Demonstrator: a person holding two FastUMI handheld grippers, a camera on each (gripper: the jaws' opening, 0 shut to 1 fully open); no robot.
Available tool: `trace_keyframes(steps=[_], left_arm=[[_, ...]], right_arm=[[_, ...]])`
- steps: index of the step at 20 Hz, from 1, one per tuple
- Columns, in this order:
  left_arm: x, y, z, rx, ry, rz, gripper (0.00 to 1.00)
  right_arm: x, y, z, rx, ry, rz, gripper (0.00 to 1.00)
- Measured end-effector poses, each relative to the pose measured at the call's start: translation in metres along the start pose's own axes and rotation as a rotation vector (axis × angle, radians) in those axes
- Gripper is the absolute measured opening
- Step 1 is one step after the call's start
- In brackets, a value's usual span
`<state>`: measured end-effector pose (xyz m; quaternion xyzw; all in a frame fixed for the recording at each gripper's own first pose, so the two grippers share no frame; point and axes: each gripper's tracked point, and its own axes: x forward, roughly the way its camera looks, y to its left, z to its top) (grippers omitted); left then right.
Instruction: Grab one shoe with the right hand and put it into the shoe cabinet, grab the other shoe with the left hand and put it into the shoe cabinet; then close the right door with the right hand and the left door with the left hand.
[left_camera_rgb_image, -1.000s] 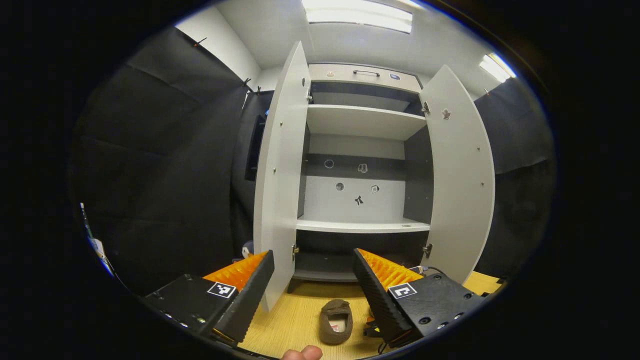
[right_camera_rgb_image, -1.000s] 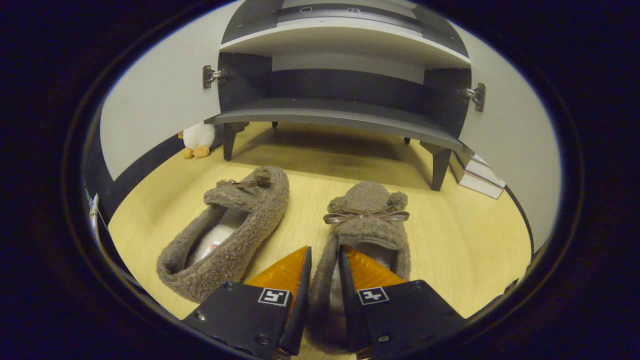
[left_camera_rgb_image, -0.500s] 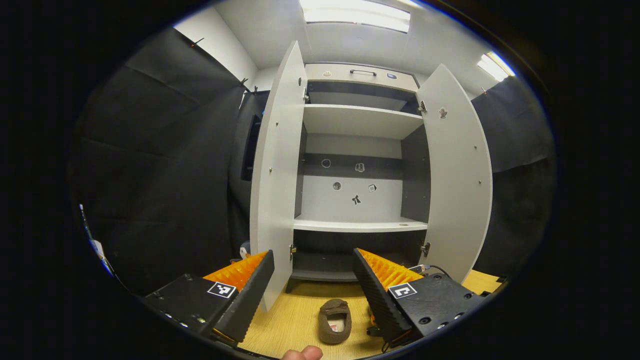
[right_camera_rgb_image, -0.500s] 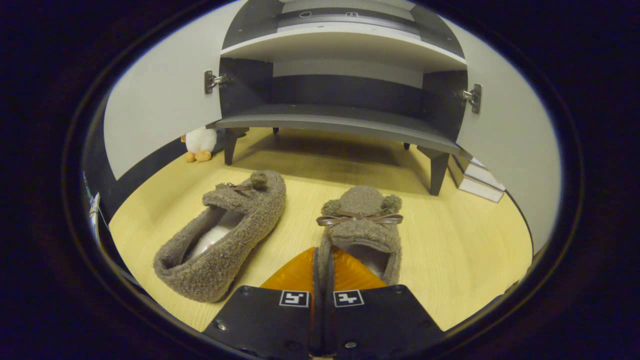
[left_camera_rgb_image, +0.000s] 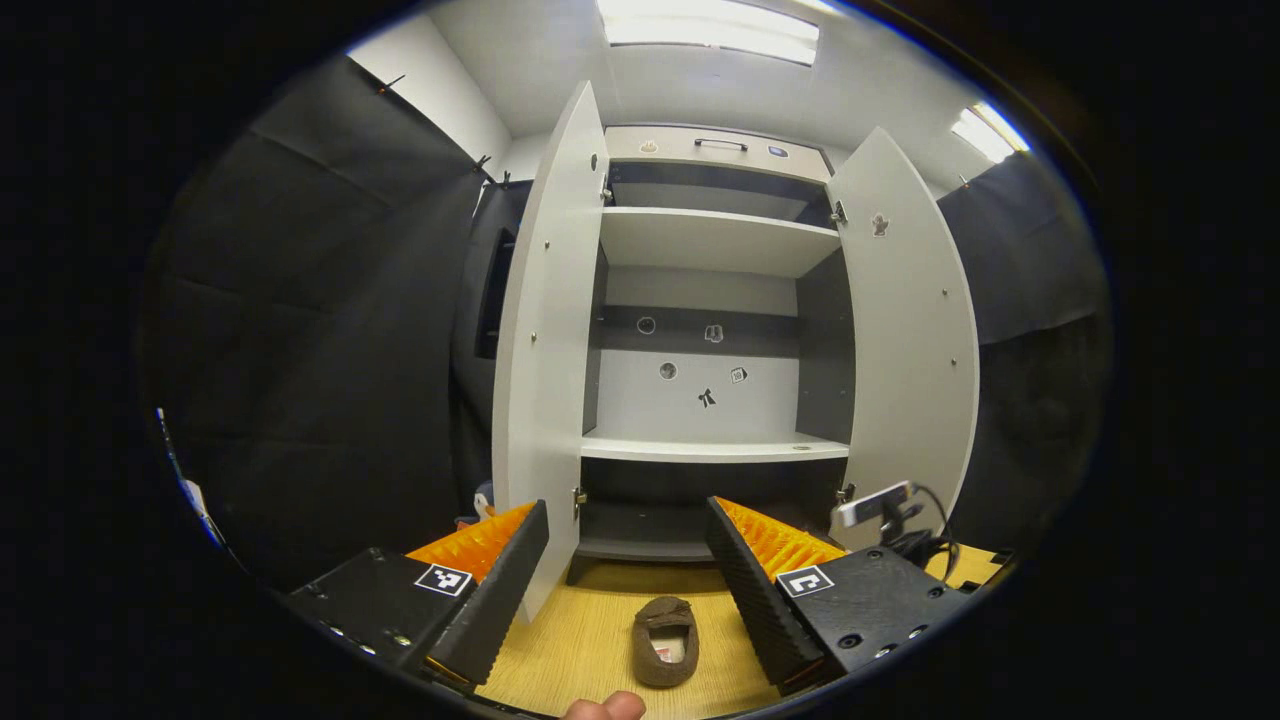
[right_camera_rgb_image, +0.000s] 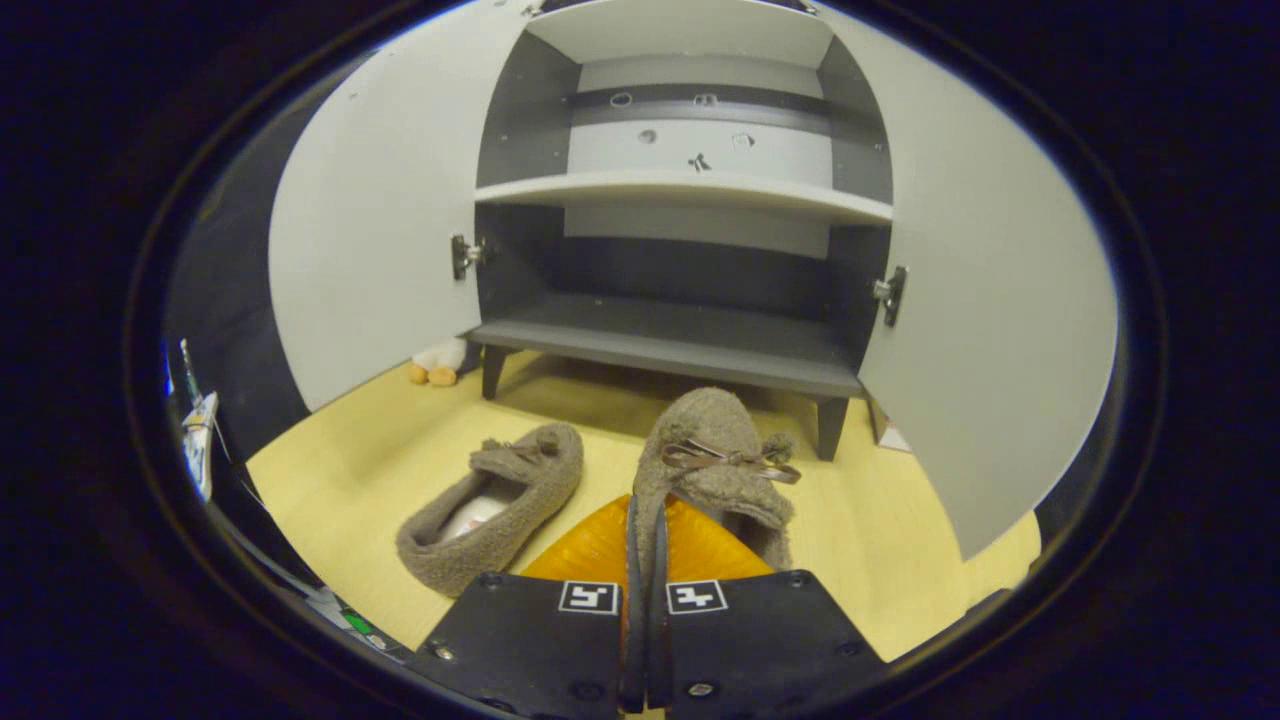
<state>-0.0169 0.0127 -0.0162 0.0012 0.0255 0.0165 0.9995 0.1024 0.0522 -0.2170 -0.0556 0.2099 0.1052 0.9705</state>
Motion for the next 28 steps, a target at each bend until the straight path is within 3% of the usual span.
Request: trace_keyframes(steps=[4,8,14,20,24,28], left_arm=[[0.001,-0.008,-0.003,-0.002,0.004,-0.022,0.94],[0.001,-0.014,-0.003,-0.003,0.002,-0.040,0.94],[-0.004,-0.014,-0.009,-0.005,0.008,-0.038,0.94],[-0.002,0.001,-0.014,0.017,0.010,0.002,0.95],[-0.001,0.006,-0.014,0.018,0.014,0.017,0.95],[0.002,0.012,-0.015,0.016,0.013,0.035,0.95]], right_arm=[[-0.044,0.006,0.075,-0.045,-0.170,0.032,0.04],[-0.064,0.010,0.150,-0.024,-0.261,0.053,0.04],[-0.036,-0.020,0.277,-0.081,-0.365,-0.017,0.05],[0.051,-0.060,0.351,-0.084,-0.287,-0.103,0.05],[0.123,-0.086,0.350,-0.101,-0.130,-0.168,0.04],[0.165,-0.087,0.334,-0.101,0.000,-0.190,0.05]])
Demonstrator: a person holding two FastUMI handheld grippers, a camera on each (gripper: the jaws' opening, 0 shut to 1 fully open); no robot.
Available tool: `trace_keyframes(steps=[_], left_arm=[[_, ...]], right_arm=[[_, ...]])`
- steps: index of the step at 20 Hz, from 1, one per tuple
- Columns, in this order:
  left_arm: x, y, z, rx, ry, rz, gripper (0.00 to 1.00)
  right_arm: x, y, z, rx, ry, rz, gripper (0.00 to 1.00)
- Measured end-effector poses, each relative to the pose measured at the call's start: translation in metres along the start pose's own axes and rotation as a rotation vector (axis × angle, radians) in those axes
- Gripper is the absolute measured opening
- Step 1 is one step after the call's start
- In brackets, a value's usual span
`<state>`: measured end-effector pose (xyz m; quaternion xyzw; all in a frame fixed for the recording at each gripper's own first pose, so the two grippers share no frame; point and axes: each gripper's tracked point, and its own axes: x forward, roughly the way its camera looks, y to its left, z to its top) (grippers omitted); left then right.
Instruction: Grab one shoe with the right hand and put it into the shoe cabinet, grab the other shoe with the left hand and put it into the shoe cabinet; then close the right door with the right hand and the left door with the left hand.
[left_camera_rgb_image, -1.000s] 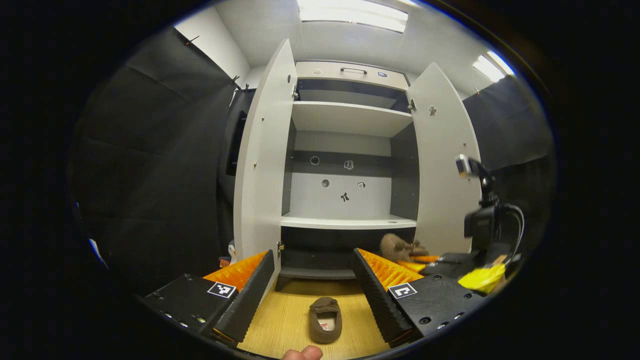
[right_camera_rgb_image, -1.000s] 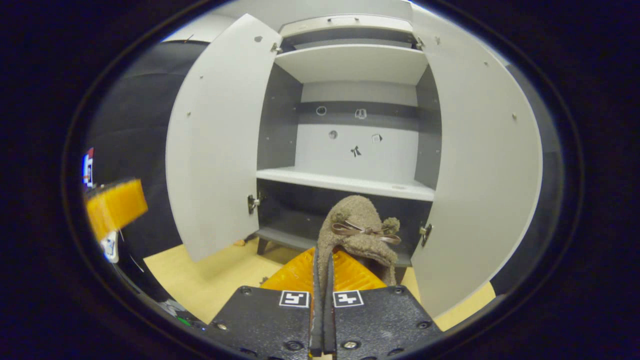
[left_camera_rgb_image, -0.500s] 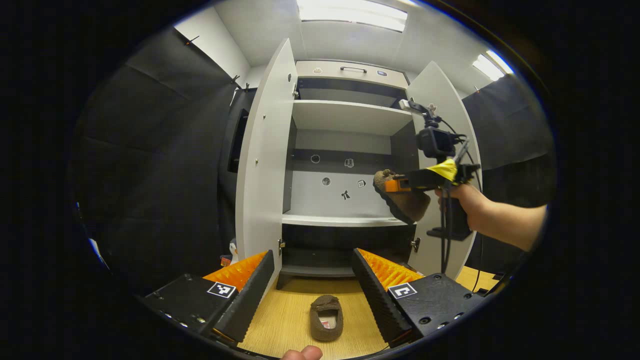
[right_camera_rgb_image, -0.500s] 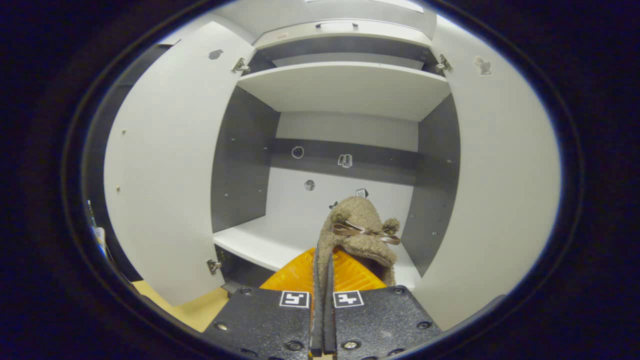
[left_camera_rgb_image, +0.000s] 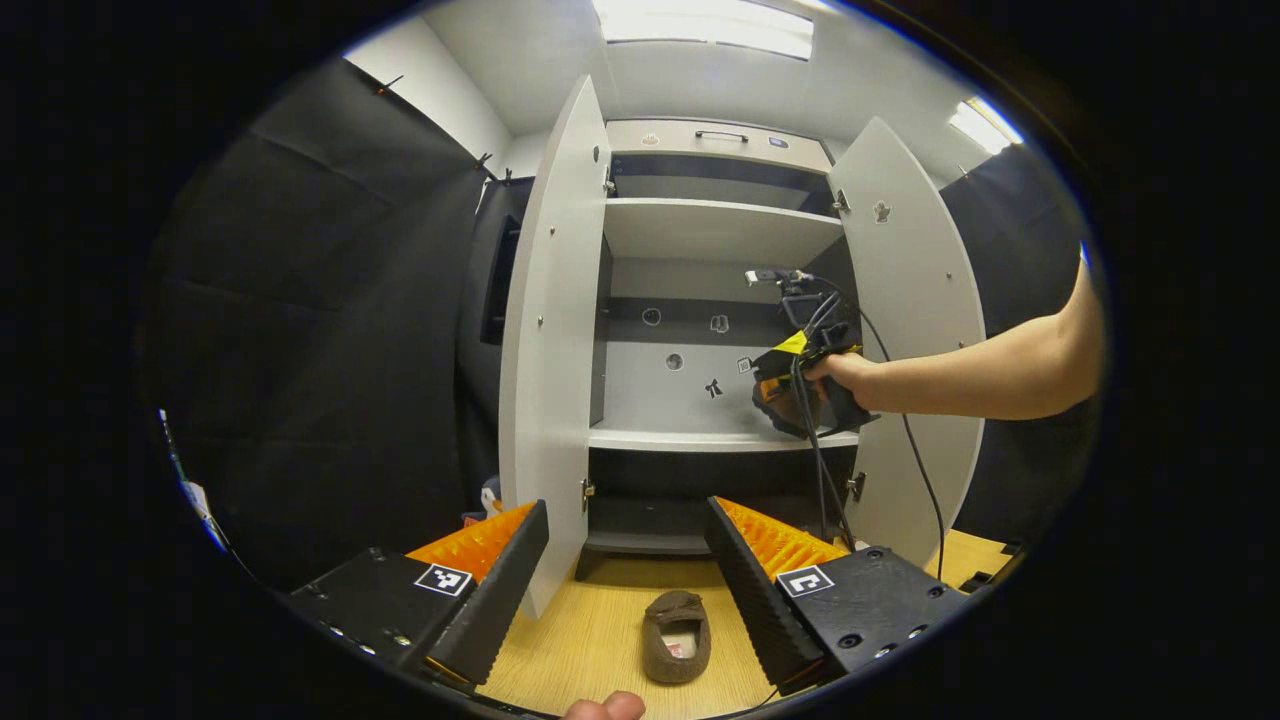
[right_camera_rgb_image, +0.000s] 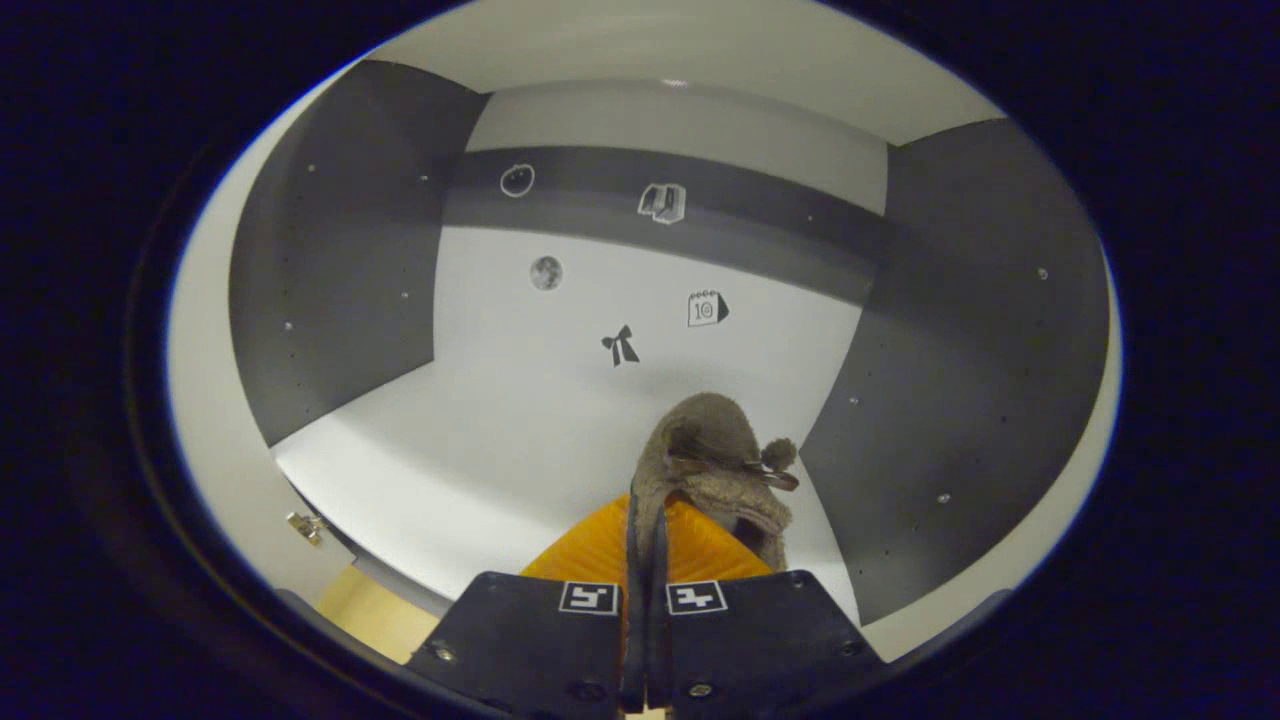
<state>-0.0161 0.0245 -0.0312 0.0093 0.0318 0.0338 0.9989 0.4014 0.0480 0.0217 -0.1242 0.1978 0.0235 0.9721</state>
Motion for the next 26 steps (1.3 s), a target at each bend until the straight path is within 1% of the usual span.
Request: trace_keyframes(steps=[2,5,7,9,10,12,13,16,17,19,22,26], left_arm=[[0.001,0.003,-0.001,-0.003,0.004,0.007,0.94],[0.001,0.005,-0.002,-0.012,0.007,0.013,0.95],[0.001,0.007,-0.001,-0.014,0.002,0.018,0.95],[0.000,0.008,0.000,-0.014,-0.002,0.019,0.95],[0.000,0.008,-0.001,-0.015,0.000,0.019,0.94],[-0.001,0.005,-0.001,-0.019,0.000,0.013,0.94],[-0.002,0.004,0.000,-0.021,-0.002,0.007,0.94],[-0.002,-0.002,0.003,-0.020,-0.012,-0.013,0.94],[-0.003,-0.004,0.004,-0.020,-0.013,-0.020,0.94],[-0.004,-0.008,0.003,-0.019,-0.015,-0.035,0.94],[-0.005,-0.011,0.004,-0.019,-0.022,-0.048,0.95],[-0.006,-0.013,0.003,-0.016,-0.018,-0.057,0.94]], right_arm=[[0.008,0.005,-0.001,-0.023,0.020,-0.012,0.04],[0.013,0.019,-0.008,-0.015,0.053,0.001,0.06],[0.015,0.016,-0.006,-0.038,0.050,-0.038,0.10],[0.012,0.019,-0.004,-0.053,0.051,-0.043,0.14],[0.008,0.021,-0.004,-0.054,0.053,-0.039,0.23],[-0.001,0.024,0.000,-0.057,0.042,-0.032,0.31],[-0.007,0.024,0.005,-0.065,0.027,-0.034,0.39],[-0.032,0.022,0.022,-0.121,-0.029,-0.033,0.39],[-0.042,0.022,0.027,-0.139,-0.050,-0.031,0.31],[-0.063,0.023,0.036,-0.151,-0.087,-0.015,0.31],[-0.107,0.027,0.044,-0.116,-0.168,0.027,0.31],[-0.177,0.034,0.027,-0.051,-0.287,0.092,0.31]])
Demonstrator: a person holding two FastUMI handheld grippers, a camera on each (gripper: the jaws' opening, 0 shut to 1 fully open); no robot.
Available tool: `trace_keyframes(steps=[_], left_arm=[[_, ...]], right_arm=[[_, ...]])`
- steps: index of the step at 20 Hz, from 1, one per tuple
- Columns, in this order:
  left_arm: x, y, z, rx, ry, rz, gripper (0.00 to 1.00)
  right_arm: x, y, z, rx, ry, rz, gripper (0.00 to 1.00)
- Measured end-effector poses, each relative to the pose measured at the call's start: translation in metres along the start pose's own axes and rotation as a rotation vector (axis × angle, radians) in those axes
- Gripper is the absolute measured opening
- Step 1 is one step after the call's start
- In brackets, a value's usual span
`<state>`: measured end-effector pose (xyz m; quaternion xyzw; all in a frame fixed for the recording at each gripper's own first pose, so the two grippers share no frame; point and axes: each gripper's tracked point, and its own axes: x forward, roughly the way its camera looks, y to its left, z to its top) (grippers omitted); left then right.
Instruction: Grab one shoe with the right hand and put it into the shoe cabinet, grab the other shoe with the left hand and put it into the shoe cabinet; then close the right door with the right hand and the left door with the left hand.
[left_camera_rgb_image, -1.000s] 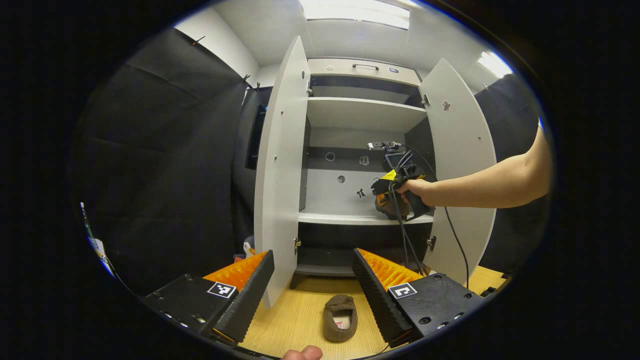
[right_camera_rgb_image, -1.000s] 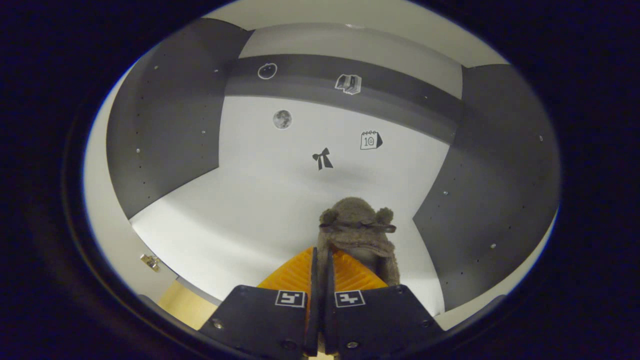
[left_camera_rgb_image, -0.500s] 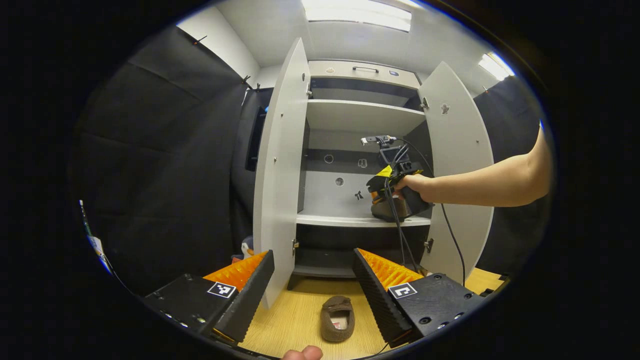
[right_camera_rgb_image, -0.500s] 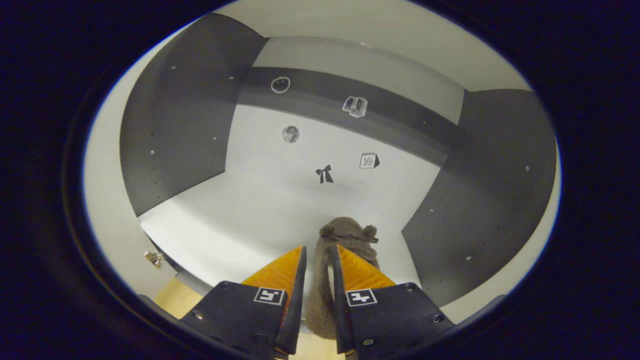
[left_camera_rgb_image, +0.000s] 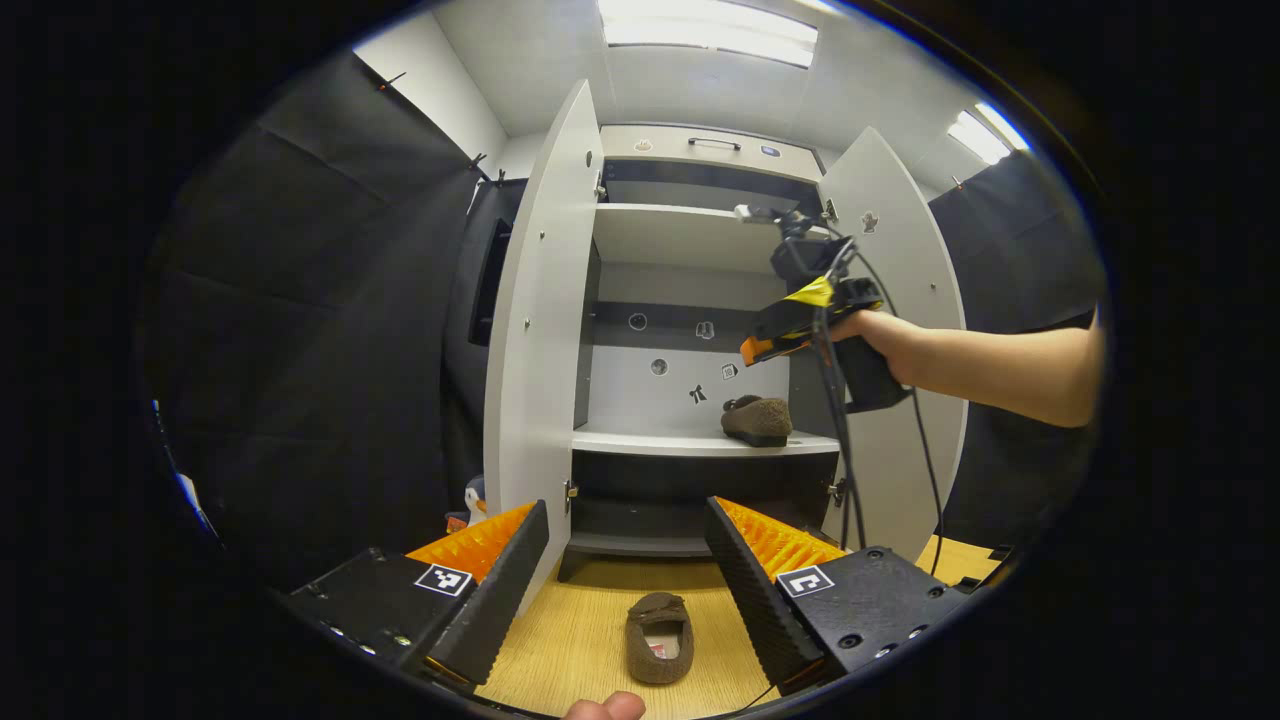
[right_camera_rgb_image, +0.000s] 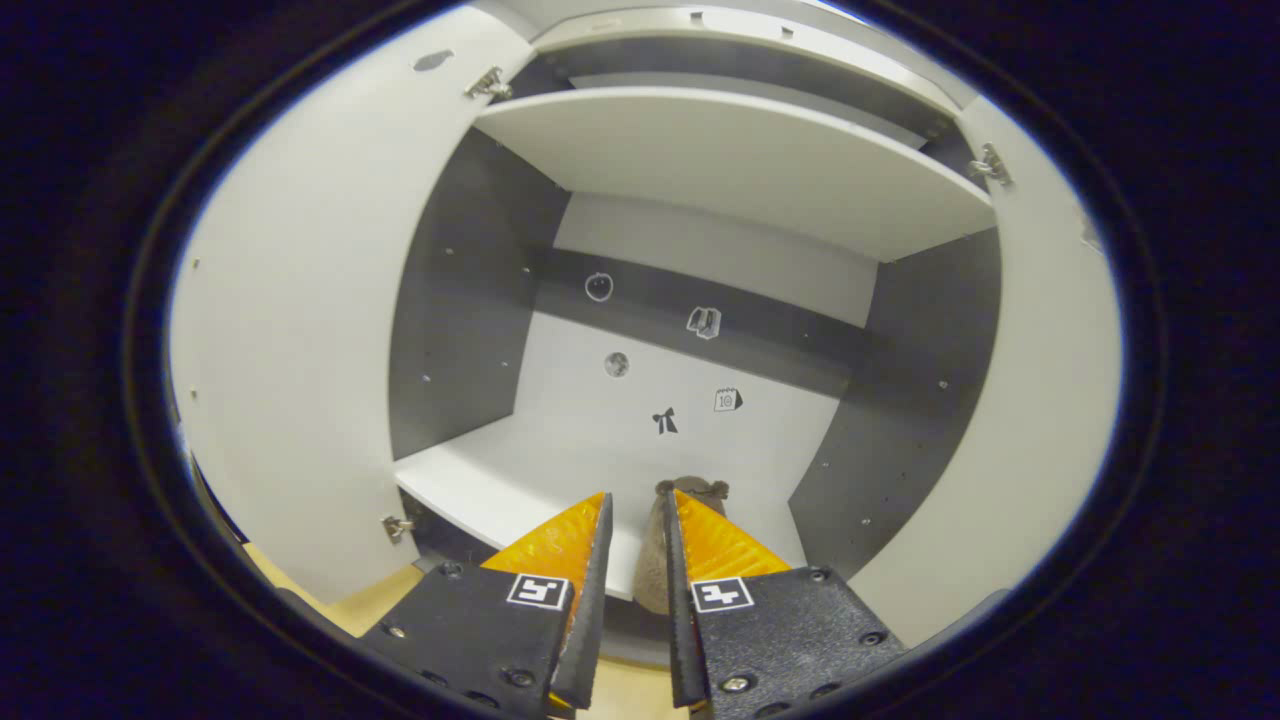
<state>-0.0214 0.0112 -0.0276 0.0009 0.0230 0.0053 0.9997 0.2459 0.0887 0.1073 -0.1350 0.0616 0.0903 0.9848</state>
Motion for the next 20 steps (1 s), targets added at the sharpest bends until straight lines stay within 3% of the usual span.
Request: trace_keyframes(steps=[6,9,20], left_arm=[[0.001,-0.009,-0.003,0.006,0.009,-0.031,0.95],[-0.001,-0.016,-0.006,0.002,0.015,-0.049,0.95],[-0.003,-0.037,-0.016,-0.017,0.047,-0.102,0.94]], right_arm=[[-0.081,0.009,-0.032,0.141,-0.118,0.011,0.32],[-0.110,-0.001,-0.059,0.130,-0.167,-0.065,0.32],[-0.171,0.021,-0.196,0.192,-0.056,-0.119,0.47]])
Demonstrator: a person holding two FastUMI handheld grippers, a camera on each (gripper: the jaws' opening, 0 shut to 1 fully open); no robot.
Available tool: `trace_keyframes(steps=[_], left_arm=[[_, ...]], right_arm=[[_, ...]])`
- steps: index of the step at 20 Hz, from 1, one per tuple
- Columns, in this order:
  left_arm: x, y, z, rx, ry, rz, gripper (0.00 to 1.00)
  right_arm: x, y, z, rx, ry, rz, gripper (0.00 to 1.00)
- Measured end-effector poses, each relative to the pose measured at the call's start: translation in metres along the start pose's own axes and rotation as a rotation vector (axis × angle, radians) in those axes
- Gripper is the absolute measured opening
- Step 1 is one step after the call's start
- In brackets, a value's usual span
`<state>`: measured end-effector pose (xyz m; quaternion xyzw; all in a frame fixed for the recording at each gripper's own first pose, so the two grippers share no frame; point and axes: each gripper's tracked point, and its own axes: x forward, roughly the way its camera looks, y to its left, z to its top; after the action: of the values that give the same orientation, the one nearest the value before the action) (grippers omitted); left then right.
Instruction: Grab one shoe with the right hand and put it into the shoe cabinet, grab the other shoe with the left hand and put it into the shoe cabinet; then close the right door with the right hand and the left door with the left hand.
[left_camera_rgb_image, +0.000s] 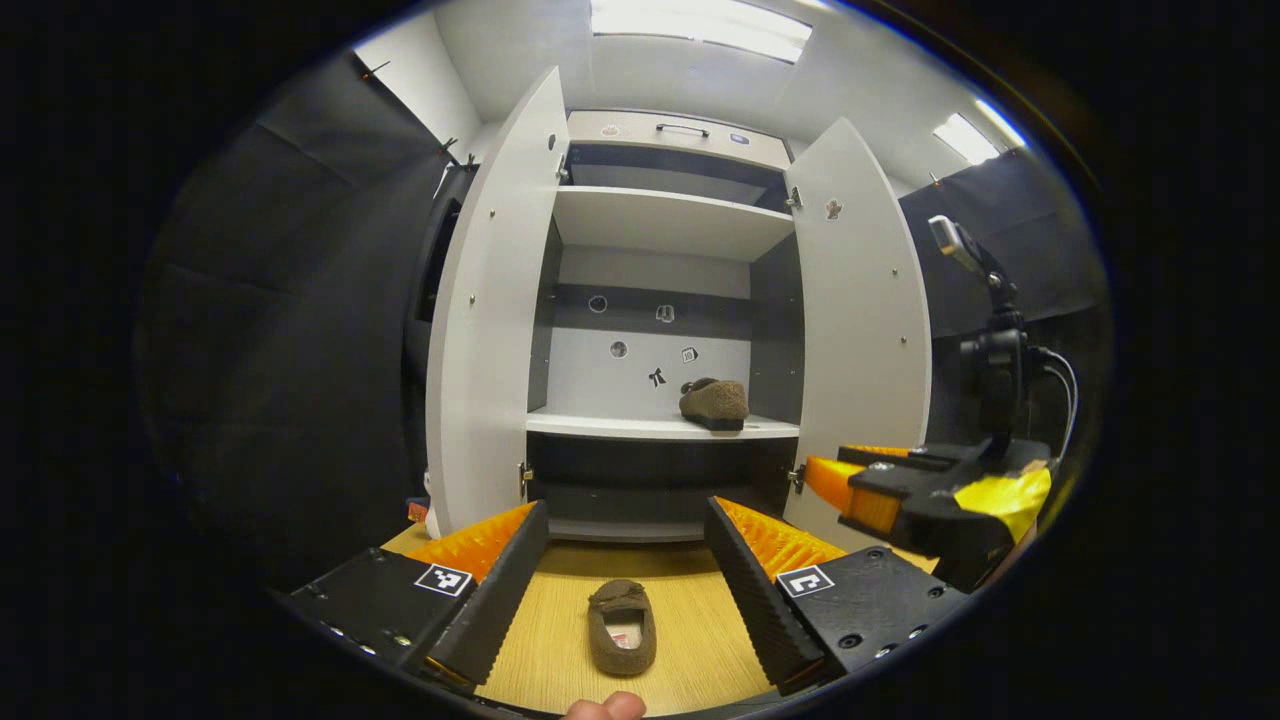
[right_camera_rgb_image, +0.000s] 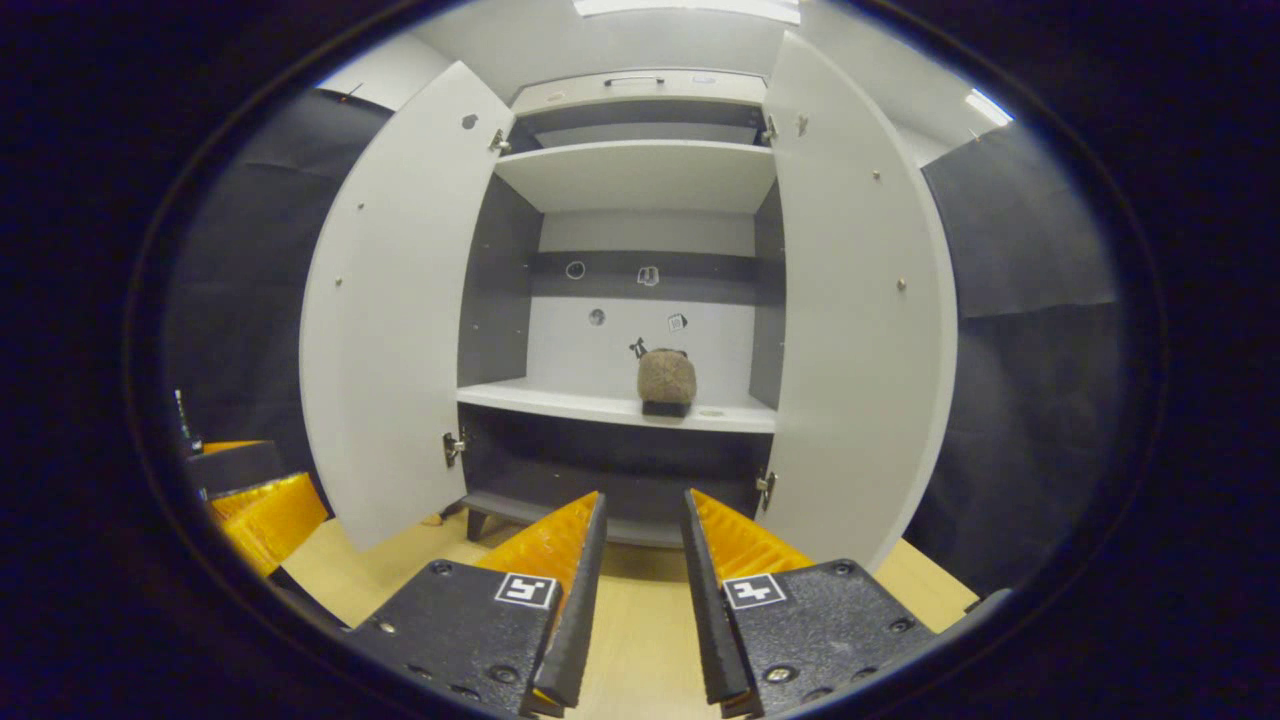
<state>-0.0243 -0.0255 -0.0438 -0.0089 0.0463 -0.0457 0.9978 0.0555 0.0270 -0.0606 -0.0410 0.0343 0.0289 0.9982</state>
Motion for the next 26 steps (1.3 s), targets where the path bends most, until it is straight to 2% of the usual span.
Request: trace_keyframes(steps=[4,7,13,15,16,20,22,26], left_arm=[[0.001,-0.003,-0.005,0.008,0.015,-0.005,0.95],[0.003,-0.004,-0.008,0.016,0.023,-0.010,0.95],[0.006,-0.007,-0.016,0.017,0.047,-0.014,0.95],[0.008,-0.007,-0.019,0.016,0.055,-0.015,0.95],[0.010,-0.007,-0.021,0.018,0.061,-0.015,0.95],[0.024,-0.005,-0.040,0.015,0.110,-0.028,0.95],[0.035,-0.006,-0.057,0.012,0.170,-0.056,0.95],[0.056,0.006,-0.095,0.019,0.269,-0.050,0.95]], right_arm=[[-0.011,-0.009,-0.028,0.021,0.043,-0.029,0.56],[-0.013,-0.022,-0.042,0.023,0.054,-0.070,0.55],[-0.016,-0.025,-0.051,0.021,0.046,-0.074,0.66],[-0.017,-0.023,-0.049,0.022,0.036,-0.062,0.73],[-0.018,-0.022,-0.049,0.024,0.035,-0.057,0.80],[-0.022,-0.019,-0.050,0.024,0.029,-0.047,0.92],[-0.025,-0.018,-0.050,0.015,0.027,-0.038,0.93],[-0.031,-0.017,-0.053,0.016,0.037,-0.023,0.93]])
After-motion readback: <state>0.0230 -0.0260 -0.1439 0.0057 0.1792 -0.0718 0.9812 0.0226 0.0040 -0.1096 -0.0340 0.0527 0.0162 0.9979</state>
